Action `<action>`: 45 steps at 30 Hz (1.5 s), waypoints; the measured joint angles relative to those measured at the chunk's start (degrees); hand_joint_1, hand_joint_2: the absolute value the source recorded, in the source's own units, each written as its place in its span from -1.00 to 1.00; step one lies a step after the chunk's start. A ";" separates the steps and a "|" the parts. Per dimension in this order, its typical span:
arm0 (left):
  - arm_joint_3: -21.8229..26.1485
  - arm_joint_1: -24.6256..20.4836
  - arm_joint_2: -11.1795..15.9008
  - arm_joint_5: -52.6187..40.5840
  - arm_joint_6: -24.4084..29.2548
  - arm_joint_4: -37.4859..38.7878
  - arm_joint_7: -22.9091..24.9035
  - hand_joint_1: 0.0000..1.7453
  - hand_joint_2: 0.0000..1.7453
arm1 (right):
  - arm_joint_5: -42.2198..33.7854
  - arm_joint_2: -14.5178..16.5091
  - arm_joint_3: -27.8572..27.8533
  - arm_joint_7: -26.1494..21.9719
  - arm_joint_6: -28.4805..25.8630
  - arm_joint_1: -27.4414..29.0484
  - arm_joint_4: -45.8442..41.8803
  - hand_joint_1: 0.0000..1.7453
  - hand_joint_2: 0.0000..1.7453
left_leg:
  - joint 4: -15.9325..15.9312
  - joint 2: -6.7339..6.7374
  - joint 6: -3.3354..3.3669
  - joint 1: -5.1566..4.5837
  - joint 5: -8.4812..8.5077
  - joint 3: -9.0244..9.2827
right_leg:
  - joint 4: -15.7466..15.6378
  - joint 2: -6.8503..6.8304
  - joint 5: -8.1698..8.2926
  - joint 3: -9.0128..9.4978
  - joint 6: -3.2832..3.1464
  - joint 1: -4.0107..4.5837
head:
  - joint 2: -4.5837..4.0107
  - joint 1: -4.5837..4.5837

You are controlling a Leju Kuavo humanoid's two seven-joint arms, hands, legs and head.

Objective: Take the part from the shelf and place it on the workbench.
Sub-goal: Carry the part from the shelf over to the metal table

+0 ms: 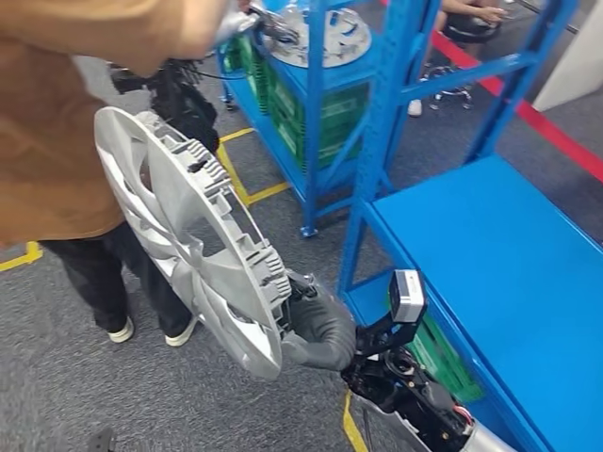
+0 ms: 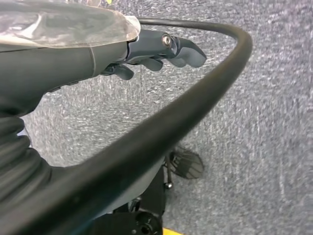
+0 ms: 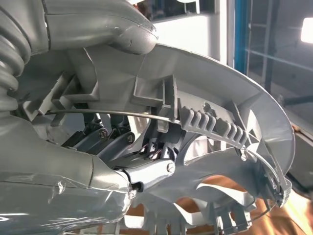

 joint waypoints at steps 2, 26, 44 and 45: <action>-0.04 0.03 0.01 0.11 0.09 0.00 0.11 -1.00 1.00 | -0.01 0.00 0.03 0.05 0.01 0.13 0.02 0.84 1.00 | 0.03 -1.57 0.07 -0.15 -0.12 0.24 | 1.58 0.34 1.12 -1.49 -0.24 0.06 | -0.01 0.38; -0.12 -0.05 -0.14 2.30 1.45 0.06 0.18 -1.00 1.00 | -0.52 1.77 1.22 -0.44 2.76 -2.58 2.05 0.84 1.00 | -0.20 3.18 -1.49 0.50 0.72 -0.52 | -16.41 -5.02 7.58 7.67 -0.12 0.15 | 0.00 -0.84; -0.10 0.14 -0.12 2.08 1.29 0.11 0.20 -1.00 1.00 | -0.84 2.20 1.59 -0.35 2.49 -2.86 3.02 0.84 1.00 | 7.91 -1.00 -2.32 -0.08 -3.54 -4.75 | -18.16 1.02 10.32 7.33 -3.02 0.25 | 0.00 0.44; -0.10 0.03 -0.11 2.03 1.26 0.11 0.19 -1.00 1.00 | -0.85 2.21 1.58 -0.27 2.40 -2.80 3.03 0.84 1.00 | 12.09 -0.02 -2.56 0.03 -5.25 -6.97 | -18.18 0.22 10.28 7.32 -3.09 0.29 | 0.00 0.10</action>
